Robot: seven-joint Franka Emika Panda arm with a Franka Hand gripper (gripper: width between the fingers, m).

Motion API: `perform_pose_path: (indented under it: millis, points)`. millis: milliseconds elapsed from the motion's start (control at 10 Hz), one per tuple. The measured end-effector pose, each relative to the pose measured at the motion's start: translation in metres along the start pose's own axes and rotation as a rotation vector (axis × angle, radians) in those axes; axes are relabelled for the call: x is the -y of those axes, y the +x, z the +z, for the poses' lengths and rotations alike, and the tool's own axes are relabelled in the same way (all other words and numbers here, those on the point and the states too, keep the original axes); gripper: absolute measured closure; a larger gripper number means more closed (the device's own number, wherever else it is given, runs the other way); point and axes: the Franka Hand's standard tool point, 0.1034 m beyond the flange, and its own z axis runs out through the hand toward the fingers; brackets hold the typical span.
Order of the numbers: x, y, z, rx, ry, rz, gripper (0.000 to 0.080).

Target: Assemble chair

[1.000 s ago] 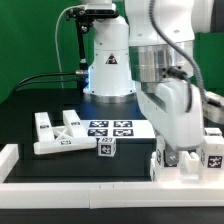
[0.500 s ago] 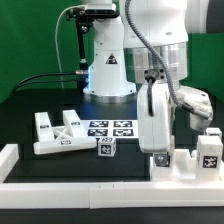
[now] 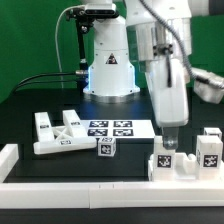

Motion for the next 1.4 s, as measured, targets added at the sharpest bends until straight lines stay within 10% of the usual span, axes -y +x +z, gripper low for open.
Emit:
perform_pose_path:
  millis: [1400]
  points:
    - [-0.009,0.008,-0.001,-0.038,0.024,-0.942,0.0151]
